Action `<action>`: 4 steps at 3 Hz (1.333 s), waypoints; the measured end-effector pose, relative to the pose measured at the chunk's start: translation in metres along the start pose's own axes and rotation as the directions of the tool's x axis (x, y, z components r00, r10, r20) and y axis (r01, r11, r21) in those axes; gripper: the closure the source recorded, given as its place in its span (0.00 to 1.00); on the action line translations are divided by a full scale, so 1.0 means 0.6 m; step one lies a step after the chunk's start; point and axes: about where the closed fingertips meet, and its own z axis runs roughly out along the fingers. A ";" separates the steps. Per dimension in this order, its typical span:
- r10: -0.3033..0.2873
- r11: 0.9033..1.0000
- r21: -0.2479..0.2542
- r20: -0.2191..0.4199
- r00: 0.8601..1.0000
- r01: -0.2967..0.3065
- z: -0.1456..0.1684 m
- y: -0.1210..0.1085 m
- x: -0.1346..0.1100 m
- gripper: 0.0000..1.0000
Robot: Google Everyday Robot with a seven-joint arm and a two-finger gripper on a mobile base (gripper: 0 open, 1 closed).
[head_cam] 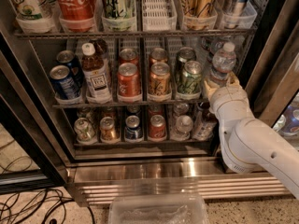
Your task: Pick water bottle from middle shelf of fridge
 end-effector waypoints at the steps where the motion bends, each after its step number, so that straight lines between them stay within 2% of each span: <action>1: 0.000 1.000 -0.001 0.000 1.000 0.000 0.000 0.000 0.000 1.00; 3: 0.071 0.995 -0.070 0.014 0.997 -0.070 -0.016 0.006 -0.027 1.00; 4: 0.114 0.990 -0.084 0.020 0.993 -0.112 -0.021 0.000 -0.038 1.00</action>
Offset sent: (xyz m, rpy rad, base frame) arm -0.0135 0.0130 0.0217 0.1117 0.0056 0.0995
